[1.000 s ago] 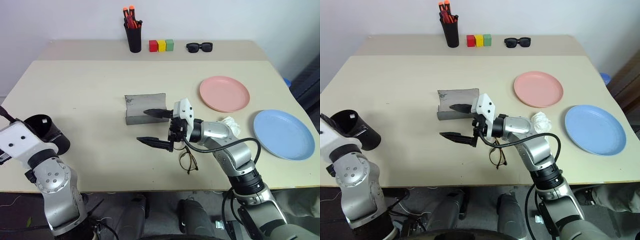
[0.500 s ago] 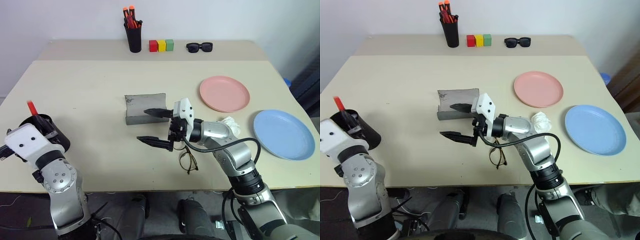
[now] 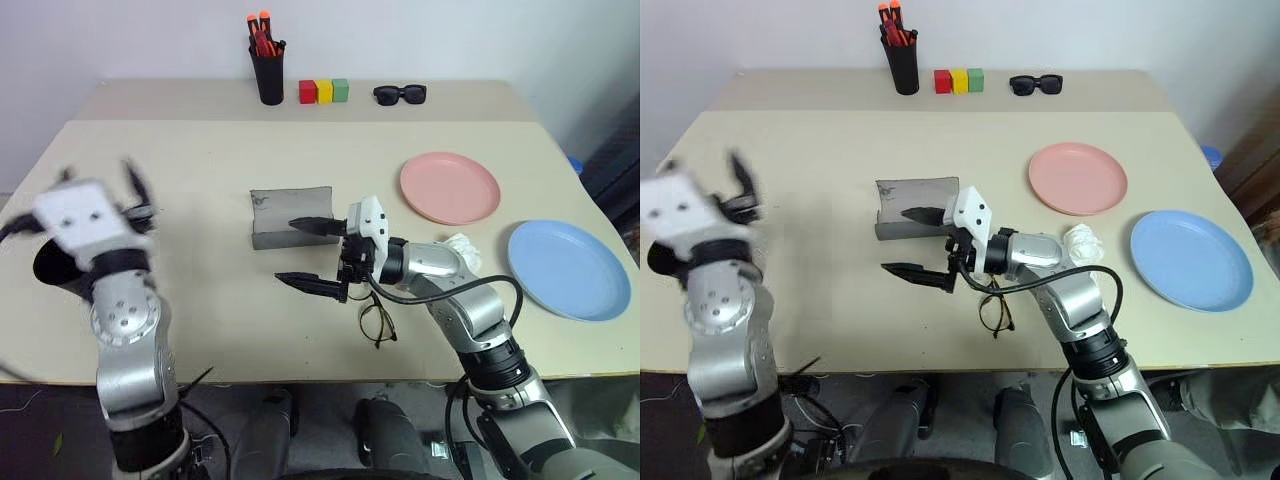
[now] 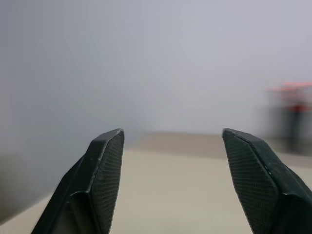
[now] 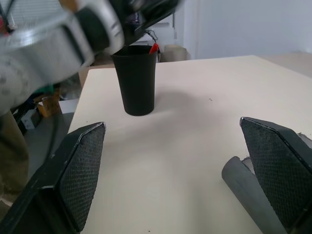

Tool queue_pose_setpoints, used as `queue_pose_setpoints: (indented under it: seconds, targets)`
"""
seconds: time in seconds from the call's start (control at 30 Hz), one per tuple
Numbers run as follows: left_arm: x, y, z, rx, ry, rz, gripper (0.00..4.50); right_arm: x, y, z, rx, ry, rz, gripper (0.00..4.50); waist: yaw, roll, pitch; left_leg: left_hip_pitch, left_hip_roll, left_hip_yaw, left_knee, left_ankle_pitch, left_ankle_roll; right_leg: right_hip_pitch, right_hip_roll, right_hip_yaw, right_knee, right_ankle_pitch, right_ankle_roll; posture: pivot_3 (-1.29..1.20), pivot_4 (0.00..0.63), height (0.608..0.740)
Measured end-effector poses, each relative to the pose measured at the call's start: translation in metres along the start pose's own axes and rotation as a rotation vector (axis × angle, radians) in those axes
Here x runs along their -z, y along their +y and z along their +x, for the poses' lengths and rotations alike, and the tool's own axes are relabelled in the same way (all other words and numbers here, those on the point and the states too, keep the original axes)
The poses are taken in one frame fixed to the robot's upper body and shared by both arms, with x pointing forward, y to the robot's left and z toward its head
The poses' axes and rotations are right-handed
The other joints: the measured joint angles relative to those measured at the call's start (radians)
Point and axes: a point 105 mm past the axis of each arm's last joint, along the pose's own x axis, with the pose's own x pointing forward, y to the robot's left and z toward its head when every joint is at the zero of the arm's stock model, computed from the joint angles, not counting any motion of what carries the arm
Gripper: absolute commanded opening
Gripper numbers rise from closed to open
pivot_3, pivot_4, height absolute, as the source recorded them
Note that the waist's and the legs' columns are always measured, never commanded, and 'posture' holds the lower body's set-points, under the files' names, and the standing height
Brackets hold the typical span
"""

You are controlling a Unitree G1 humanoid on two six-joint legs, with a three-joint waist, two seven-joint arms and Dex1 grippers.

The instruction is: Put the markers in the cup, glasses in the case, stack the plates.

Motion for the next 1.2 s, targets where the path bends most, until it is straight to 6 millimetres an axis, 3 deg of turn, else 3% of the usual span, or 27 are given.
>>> queue_pose_setpoints:
  seconds: [0.07, 0.17, 0.4, 0.47, 0.57, 0.73, 0.83, 1.07, 1.2]
  targets:
    - [0.017, -0.023, 0.000, 0.196, 0.122, -0.009, 4.45, -0.001, -0.006, -0.005, 0.019, 0.028, -0.029, 4.50, -0.008, 0.000, 0.000, 0.000, 0.000, -0.001, -0.001, 0.000, 0.000, -0.001, 0.000, 0.000, 0.001, 0.000, 0.000, 0.00, 0.150, 0.740]
    - [0.040, -0.042, -0.004, 0.423, 0.283, -0.009, 4.45, 0.005, -0.020, -0.022, 0.083, 0.135, -0.083, 4.50, -0.020, 0.001, 0.001, 0.000, 0.001, -0.001, -0.001, 0.000, 0.000, -0.001, 0.001, 0.000, 0.001, 0.000, -0.001, 0.00, 0.150, 0.740]
    - [0.063, -0.051, 0.015, 0.703, 0.478, -0.029, 4.45, 0.027, -0.039, -0.080, 0.213, 0.361, -0.120, 4.50, -0.019, 0.001, 0.001, -0.001, 0.000, -0.002, -0.001, 0.000, 0.001, 0.000, 0.000, -0.001, -0.001, -0.001, 0.000, 0.00, 0.150, 0.740]
    - [0.070, -0.065, 0.015, 0.854, 0.559, 0.006, 4.45, 0.029, -0.038, -0.095, 0.239, 0.394, -0.121, 4.50, -0.019, 0.000, 0.001, -0.001, 0.000, 0.000, -0.001, 0.000, 0.001, 0.000, 0.000, -0.001, -0.001, -0.001, 0.000, 0.00, 0.150, 0.740]
    - [0.087, -0.071, 0.010, 1.010, 0.698, 0.089, 4.45, 0.027, -0.038, -0.106, 0.276, 0.401, -0.131, 4.50, -0.023, 0.001, 0.002, -0.001, 0.001, 0.001, -0.001, 0.000, 0.001, -0.001, 0.000, 0.000, -0.001, -0.001, 0.000, 0.00, 0.150, 0.740]
    - [0.102, -0.086, 0.001, 1.177, 0.770, 0.057, 4.45, 0.021, -0.033, -0.109, 0.309, 0.387, -0.153, 4.50, -0.020, 0.002, 0.002, -0.001, 0.002, -0.003, -0.002, 0.000, 0.001, -0.001, -0.001, 0.000, -0.001, -0.001, 0.000, 0.00, 0.150, 0.740]
    - [0.106, -0.089, 0.000, 1.241, 0.758, 0.111, 3.64, 0.024, -0.027, -0.111, 0.325, 0.391, -0.144, 4.50, -0.019, 0.002, 0.002, -0.001, 0.002, -0.003, -0.002, 0.000, 0.001, -0.001, -0.003, 0.000, -0.001, -0.001, 0.000, 0.00, 0.150, 0.740]
    - [0.110, -0.092, 0.000, 1.306, 0.707, 0.167, 0.16, 0.026, -0.022, -0.117, 0.350, 0.397, -0.121, 4.50, -0.018, 0.002, 0.002, -0.001, 0.002, -0.003, -0.002, 0.000, 0.001, -0.001, -0.004, 0.000, -0.001, -0.001, 0.000, 0.00, 0.150, 0.740]
    - [0.107, -0.094, -0.005, 1.361, 0.647, 0.206, 0.07, 0.027, -0.022, -0.118, 0.352, 0.406, -0.104, 4.50, -0.019, 0.002, 0.002, -0.002, 0.002, -0.003, -0.002, 0.000, 0.001, -0.001, -0.004, 0.000, -0.001, -0.001, 0.000, 0.00, 0.150, 0.740]
